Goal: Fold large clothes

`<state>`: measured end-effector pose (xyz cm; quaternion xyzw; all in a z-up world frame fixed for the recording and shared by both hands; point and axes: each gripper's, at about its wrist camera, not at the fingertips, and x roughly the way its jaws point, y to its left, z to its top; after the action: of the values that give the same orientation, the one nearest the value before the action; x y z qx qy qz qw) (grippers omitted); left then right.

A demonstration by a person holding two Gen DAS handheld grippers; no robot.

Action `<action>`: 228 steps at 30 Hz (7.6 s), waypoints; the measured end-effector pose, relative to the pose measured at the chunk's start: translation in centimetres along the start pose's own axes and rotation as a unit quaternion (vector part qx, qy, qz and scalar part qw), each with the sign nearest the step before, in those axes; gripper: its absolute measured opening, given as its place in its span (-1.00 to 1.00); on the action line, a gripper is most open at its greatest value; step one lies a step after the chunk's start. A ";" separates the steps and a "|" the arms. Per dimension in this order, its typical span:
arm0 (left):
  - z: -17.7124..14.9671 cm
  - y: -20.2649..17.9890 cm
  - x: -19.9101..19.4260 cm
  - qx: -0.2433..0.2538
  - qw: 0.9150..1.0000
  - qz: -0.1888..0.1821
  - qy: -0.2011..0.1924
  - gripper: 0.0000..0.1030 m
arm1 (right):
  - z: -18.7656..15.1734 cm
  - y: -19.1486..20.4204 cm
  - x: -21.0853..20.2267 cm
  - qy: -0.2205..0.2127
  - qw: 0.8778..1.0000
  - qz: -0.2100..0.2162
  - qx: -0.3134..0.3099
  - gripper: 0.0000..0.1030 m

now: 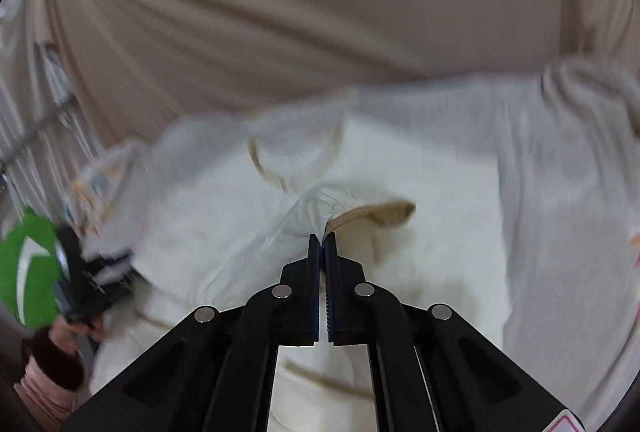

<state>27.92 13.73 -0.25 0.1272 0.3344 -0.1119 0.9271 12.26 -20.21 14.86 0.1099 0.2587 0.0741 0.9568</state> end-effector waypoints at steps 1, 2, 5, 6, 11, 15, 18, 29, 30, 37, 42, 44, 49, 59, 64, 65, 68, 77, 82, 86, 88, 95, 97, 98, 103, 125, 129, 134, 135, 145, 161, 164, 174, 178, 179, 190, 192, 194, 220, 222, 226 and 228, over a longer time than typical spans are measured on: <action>0.1 -0.2 0.2 0.000 1.000 0.004 -0.001 -0.15 | 0.7 -0.1 -0.6 -0.019 1.000 -0.008 -0.004 -0.96; 0.1 -0.5 0.7 0.002 1.000 0.011 0.004 -0.17 | 0.9 -0.6 -0.2 -0.024 0.999 -0.029 -0.005 -0.96; -1.1 -1.5 3.2 0.003 0.999 0.013 0.048 -0.30 | -1.6 -4.2 5.4 0.058 0.992 -0.115 0.002 -0.96; -1.7 -1.6 3.8 0.001 0.998 0.014 0.054 -0.30 | -3.6 -6.0 8.6 0.122 0.984 -0.128 0.009 -0.96; -2.1 -0.2 2.2 -0.028 0.998 0.005 0.050 -0.28 | -7.1 -7.4 11.2 0.158 0.976 -0.148 0.015 -0.93; -3.4 2.6 -0.8 -0.051 0.997 0.027 0.044 -0.27 | -4.8 -7.2 7.2 0.116 0.979 -0.168 0.019 -0.81; -4.0 4.5 -4.0 -0.069 0.996 0.047 0.023 -0.31 | -3.1 -6.0 4.5 0.079 0.985 -0.155 0.009 -0.68; 5.2 -0.5 -3.3 -0.103 0.992 -0.074 -0.017 -0.18 | -3.9 9.2 13.2 0.144 0.984 0.030 -0.098 -0.69; 5.6 -1.6 -1.7 -0.098 0.992 -0.079 -0.006 -0.18 | -4.7 9.9 14.2 0.156 0.982 0.035 -0.104 -0.72; 1.4 -0.7 5.7 -0.097 0.993 -0.032 0.057 -0.14 | -8.9 0.3 15.3 0.184 0.980 -0.048 -0.054 -1.00; -0.3 3.1 4.3 -0.130 0.989 -0.028 0.067 0.01 | -9.3 -8.6 9.7 0.172 0.981 -0.070 0.049 -1.00; 0.8 3.1 2.8 -0.124 0.991 -0.020 0.048 -0.03 | -7.9 -9.3 8.4 0.152 0.983 -0.096 0.045 -0.80; 7.8 1.7 1.0 -0.129 0.990 -0.051 -0.017 0.18 | -2.5 -10.2 9.5 0.105 0.989 -0.085 0.067 -0.08; 9.8 -0.3 11.4 -0.154 0.986 -0.017 0.057 0.11 | -1.6 -8.1 14.4 0.113 0.989 -0.054 0.077 -0.82; 7.4 0.6 12.5 -0.140 0.989 0.013 0.056 0.16 | -1.6 -8.1 12.5 0.065 0.994 -0.066 0.056 -0.84; 7.1 0.7 12.6 -0.144 0.988 0.011 0.056 0.17 | -2.5 -9.3 14.6 0.104 0.988 -0.095 0.058 -0.84; 6.8 0.7 12.8 -0.145 0.988 0.017 0.052 0.23 | -5.3 -11.4 17.6 0.148 0.981 -0.104 0.070 -0.86; 8.3 0.9 8.0 -0.181 0.983 -0.011 0.007 0.30 | 0.5 -1.9 12.4 0.041 0.994 -0.098 0.002 -0.57; 11.2 -4.1 6.1 -0.126 0.991 -0.034 -0.033 0.60 | -1.2 8.6 18.7 0.091 0.991 -0.005 -0.095 -0.58; 10.3 -5.1 9.5 -0.103 0.995 0.011 -0.008 0.62 | -4.2 10.3 22.8 0.132 0.984 -0.014 -0.122 -0.72; 8.9 -3.4 11.8 -0.110 0.993 0.023 0.019 0.64 | -4.7 8.0 23.1 0.132 0.983 -0.037 -0.119 -0.80; 5.5 2.9 13.6 -0.198 0.979 -0.009 0.055 0.71 | -4.4 -6.8 18.2 0.121 0.986 -0.115 0.010 -1.00; 5.0 3.5 14.1 -0.222 0.972 -0.028 0.067 0.71 | -5.0 -9.9 16.8 0.122 0.984 -0.121 0.051 -1.00; 5.1 3.4 14.0 -0.220 0.973 -0.023 0.068 0.71 | -5.1 -10.7 16.2 0.123 0.983 -0.120 0.065 -1.00; 6.0 1.1 9.2 -0.162 0.986 -0.007 0.042 0.59 | -4.7 -8.0 12.5 0.092 0.985 -0.136 0.050 -0.71; -0.2 -1.5 3.9 -0.086 0.994 0.039 0.057 0.73 | -9.3 -5.7 8.5 0.141 0.982 -0.114 0.047 -0.80; -1.0 -1.6 2.0 -0.074 0.994 0.054 0.052 0.71 | -10.0 -5.0 4.6 0.127 0.986 -0.101 0.047 -0.69; -2.4 -2.0 0.0 -0.069 0.995 0.042 0.061 0.71 | -11.8 -4.9 -0.2 0.108 0.988 -0.090 0.062 -0.60; -2.7 -2.0 -0.2 -0.069 0.995 0.041 0.063 0.71 | -12.3 -5.0 -1.3 0.103 0.988 -0.090 0.068 -0.56; -3.6 -1.5 -3.2 -0.102 0.992 -0.014 0.068 0.73 | -12.9 -6.4 -4.1 0.087 0.990 -0.074 0.084 -0.17; -1.6 -0.2 2.4 -0.059 0.988 0.129 0.069 0.81 | -5.5 -2.9 7.2 0.081 0.994 -0.041 0.061 -0.86; -2.0 0.8 3.5 -0.070 0.986 0.125 0.086 0.81 | -4.8 -3.2 4.0 0.023 0.997 -0.055 0.059 -0.88; -2.6 1.2 0.0 -0.086 0.990 0.094 0.066 0.75 | -8.3 -8.5 6.4 0.112 0.981 -0.134 0.084 -0.73; -0.7 0.1 -5.3 -0.071 0.996 0.062 0.001 0.76 | -6.5 -5.7 3.7 0.069 0.984 -0.155 0.046 -0.64; 0.0 -0.3 -5.8 -0.070 0.996 0.054 -0.010 0.79 | -6.0 -4.6 3.8 0.067 0.988 -0.129 0.044 -0.64; 2.0 -5.2 4.5 -0.050 0.997 0.044 0.039 0.81 | -8.8 4.5 14.4 0.160 0.984 -0.036 -0.069 -0.87; 0.9 -3.7 4.9 -0.062 0.996 0.047 0.045 0.82 | -9.5 1.4 13.9 0.165 0.984 -0.053 -0.044 -0.96; 0.0 -1.5 5.1 -0.100 0.993 0.027 0.059 0.82 | -9.5 -2.7 12.3 0.165 0.985 -0.056 0.008 -1.00; -18.6 2.5 -11.9 -0.251 0.940 -0.185 0.139 0.87 | -25.9 -7.2 -13.4 0.148 0.973 0.006 0.179 0.25; -18.9 1.1 -12.2 -0.225 0.948 -0.177 0.138 0.87 | -26.0 -6.4 -12.7 0.149 0.973 0.020 0.177 0.29; -18.4 -0.1 -13.0 -0.211 0.953 -0.171 0.130 0.86 | -25.6 -4.8 -11.8 0.154 0.976 0.005 0.157 0.29; -18.4 0.2 -13.3 -0.215 0.953 -0.172 0.125 0.80 | -25.6 -4.6 -11.8 0.150 0.976 -0.002 0.155 0.29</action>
<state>7.14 21.22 -5.28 -0.1219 0.4806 -0.1786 0.8499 -10.54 -22.63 -2.14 0.2442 0.4083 0.0466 0.8784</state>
